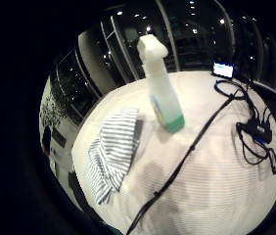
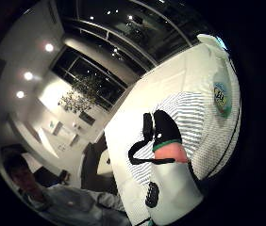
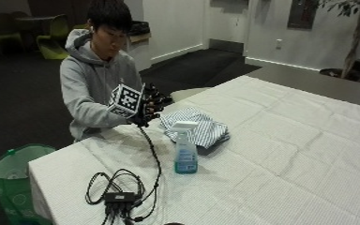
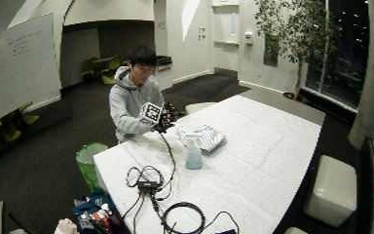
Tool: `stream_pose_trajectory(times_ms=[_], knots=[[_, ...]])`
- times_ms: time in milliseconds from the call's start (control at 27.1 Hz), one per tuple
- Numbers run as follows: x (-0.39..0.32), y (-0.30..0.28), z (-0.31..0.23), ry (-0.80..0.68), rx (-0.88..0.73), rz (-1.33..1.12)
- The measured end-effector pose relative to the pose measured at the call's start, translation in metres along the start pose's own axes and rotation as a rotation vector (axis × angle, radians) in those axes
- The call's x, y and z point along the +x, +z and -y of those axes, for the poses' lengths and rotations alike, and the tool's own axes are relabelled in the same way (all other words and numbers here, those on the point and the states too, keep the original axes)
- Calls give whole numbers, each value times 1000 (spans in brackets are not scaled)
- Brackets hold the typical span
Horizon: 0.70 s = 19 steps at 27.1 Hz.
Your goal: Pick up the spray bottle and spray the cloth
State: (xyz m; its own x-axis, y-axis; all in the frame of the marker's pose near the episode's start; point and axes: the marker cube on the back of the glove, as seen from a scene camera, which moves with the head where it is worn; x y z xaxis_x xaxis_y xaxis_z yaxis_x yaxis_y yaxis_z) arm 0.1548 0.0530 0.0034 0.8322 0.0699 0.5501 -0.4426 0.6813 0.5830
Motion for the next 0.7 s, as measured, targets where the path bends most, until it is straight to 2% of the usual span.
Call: stream_pose_trajectory(times_ms=[701], knots=[[55,21,37,254,115,184]])
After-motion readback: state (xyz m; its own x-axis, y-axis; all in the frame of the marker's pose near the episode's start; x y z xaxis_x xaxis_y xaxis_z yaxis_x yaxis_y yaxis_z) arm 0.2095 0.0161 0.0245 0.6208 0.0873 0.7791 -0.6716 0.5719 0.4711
